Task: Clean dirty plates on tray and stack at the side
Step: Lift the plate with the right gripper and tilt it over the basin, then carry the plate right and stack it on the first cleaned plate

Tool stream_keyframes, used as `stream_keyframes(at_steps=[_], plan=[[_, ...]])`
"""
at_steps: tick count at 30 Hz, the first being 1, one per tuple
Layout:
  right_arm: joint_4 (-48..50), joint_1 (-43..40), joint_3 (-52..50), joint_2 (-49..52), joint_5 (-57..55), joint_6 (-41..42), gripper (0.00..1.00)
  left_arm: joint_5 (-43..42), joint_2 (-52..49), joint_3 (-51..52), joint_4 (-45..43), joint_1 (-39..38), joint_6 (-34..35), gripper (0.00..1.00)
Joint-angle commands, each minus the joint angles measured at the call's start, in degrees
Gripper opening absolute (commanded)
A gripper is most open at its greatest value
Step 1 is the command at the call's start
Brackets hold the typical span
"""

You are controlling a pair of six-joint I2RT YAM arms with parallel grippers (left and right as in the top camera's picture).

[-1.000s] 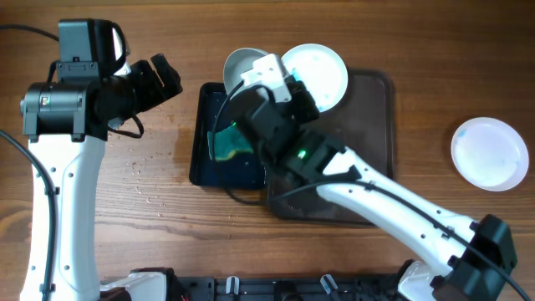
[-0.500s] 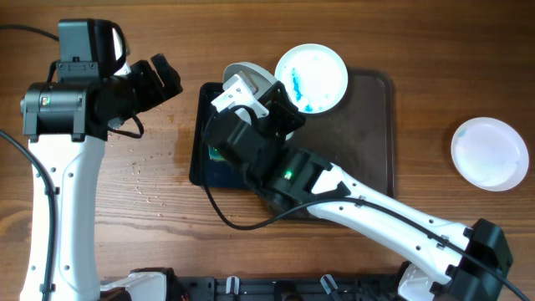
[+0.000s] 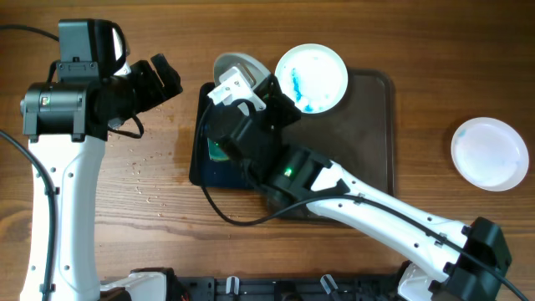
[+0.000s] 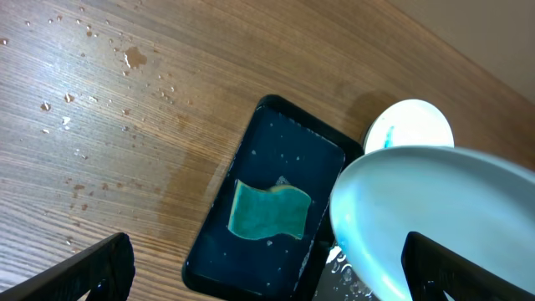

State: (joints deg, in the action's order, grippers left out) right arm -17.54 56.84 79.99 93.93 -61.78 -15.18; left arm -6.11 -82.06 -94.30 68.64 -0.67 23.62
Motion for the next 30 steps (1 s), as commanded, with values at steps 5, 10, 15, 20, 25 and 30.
stream_keyframes(at_steps=[5, 10, 15, 20, 25, 30], plan=[[2.10, -1.55, 0.90, 2.19, 1.90, 0.81, 0.04, -0.48, 0.31, -0.48, -0.02, 0.26, -0.72, 1.00], [7.58, -0.87, 0.90, 3.41, -2.34, -5.84, 0.04, -0.48, 0.31, -0.48, 0.00, 0.26, -0.72, 1.00], [0.63, -1.97, 0.90, 3.61, 5.01, 6.71, 0.04, -0.48, 0.31, -0.48, -0.02, 0.26, -0.72, 1.00], [-15.56, -10.43, 0.92, 3.54, 48.26, 40.98, 0.04, -0.48, 0.31, -0.48, 0.00, 0.26, -0.72, 1.00], [-17.75, -23.12, 1.03, -3.58, 60.02, 42.56, 0.04, -0.48, 0.31, -0.48, -0.02, 0.26, -0.72, 1.00], [-24.74, -43.58, 1.03, -9.22, 74.53, 42.80, 0.04, -0.48, 0.31, -0.48, 0.00, 0.26, -0.72, 1.00]])
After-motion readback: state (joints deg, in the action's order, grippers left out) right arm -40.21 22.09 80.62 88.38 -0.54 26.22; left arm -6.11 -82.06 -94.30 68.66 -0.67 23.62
